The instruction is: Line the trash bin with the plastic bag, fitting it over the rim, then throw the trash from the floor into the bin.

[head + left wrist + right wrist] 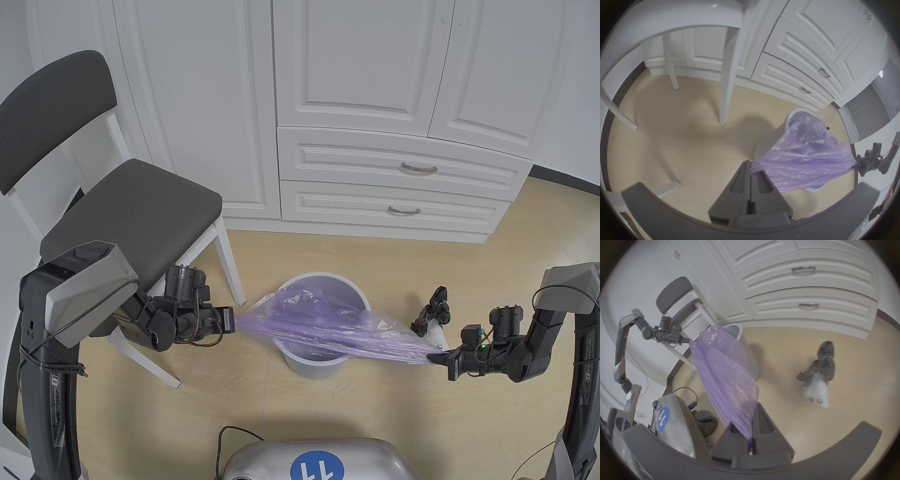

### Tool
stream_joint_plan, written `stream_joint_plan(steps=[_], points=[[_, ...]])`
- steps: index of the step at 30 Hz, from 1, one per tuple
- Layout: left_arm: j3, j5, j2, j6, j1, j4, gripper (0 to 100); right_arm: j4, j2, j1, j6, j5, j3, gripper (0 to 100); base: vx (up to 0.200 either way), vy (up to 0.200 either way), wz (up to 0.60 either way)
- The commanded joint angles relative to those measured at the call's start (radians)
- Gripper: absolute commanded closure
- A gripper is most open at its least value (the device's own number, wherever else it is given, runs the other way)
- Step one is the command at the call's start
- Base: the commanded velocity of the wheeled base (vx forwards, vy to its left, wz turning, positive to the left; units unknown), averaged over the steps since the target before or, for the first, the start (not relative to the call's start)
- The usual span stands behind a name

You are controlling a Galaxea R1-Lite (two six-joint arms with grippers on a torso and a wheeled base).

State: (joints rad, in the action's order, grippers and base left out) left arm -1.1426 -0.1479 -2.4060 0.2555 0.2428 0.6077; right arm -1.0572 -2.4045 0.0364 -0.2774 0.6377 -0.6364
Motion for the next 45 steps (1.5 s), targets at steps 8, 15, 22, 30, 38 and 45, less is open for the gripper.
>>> stream_joint_plan(steps=[8, 15, 22, 30, 38, 45], points=[[0.121, -0.073, 0.037, -0.111, -0.054, -0.009, 100, -0.001, 0.044, -0.062, -0.138, -0.004, 0.118, 100, 0.0, 0.0, 0.0], [0.165, -0.121, 0.047, -0.183, -0.077, -0.011, 100, 0.003, 0.041, -0.062, -0.161, -0.004, 0.13, 100, 0.0, 0.0, 0.0], [0.152, -0.113, 0.005, -0.196, -0.069, 0.006, 100, 0.002, -0.007, -0.078, -0.18, -0.033, 0.112, 100, 0.0, 0.0, 0.0], [0.133, -0.065, -0.024, -0.196, -0.046, 0.017, 100, -0.003, -0.022, -0.108, -0.155, -0.104, 0.086, 100, 0.0, 0.0, 0.0], [0.115, 0.105, -0.107, -0.183, 0.039, 0.15, 100, -0.003, -0.03, -0.136, -0.163, -0.231, 0.083, 100, 0.0, 0.0, 0.0], [0.083, 0.145, -0.139, -0.108, 0.067, 0.228, 100, -0.09, -0.041, -0.142, -0.157, -0.237, 0.078, 100, 0.0, 0.0, 0.0]])
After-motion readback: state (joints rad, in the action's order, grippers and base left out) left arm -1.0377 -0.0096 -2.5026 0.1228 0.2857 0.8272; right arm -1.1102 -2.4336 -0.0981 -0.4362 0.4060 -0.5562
